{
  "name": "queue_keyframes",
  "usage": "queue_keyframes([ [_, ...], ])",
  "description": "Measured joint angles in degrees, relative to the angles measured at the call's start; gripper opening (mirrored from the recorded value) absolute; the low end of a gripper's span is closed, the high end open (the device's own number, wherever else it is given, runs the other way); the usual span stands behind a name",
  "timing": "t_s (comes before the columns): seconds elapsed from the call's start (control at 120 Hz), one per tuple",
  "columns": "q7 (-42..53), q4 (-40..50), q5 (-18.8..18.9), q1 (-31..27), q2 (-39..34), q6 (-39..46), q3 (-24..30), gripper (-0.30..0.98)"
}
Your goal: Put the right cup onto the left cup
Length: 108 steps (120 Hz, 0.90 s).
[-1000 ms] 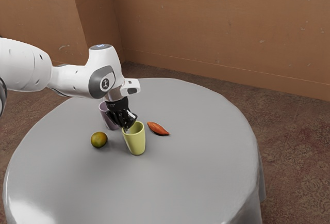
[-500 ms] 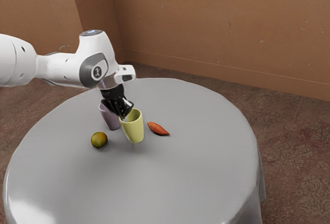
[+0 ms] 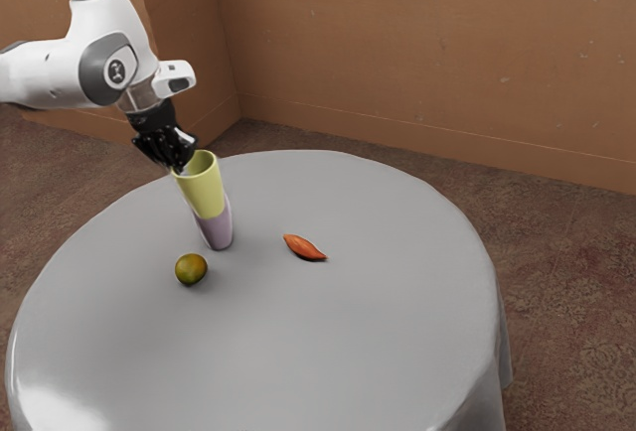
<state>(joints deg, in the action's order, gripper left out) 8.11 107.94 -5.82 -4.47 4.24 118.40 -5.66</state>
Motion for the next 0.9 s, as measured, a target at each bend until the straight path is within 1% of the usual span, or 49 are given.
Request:
queue_keyframes([
  [0.15,0.4,-3.4,0.0,0.4,0.8,-1.3,-1.2,-0.1],
  [0.342,0.8,-9.3,0.1,0.8,5.3,-2.1,-2.4,-0.1],
  [0.692,1.7,-12.7,0.0,0.6,10.5,-2.3,-5.6,-0.1],
  [0.9,2.2,-15.5,0.0,0.6,14.7,-1.9,-5.9,-0.1],
])
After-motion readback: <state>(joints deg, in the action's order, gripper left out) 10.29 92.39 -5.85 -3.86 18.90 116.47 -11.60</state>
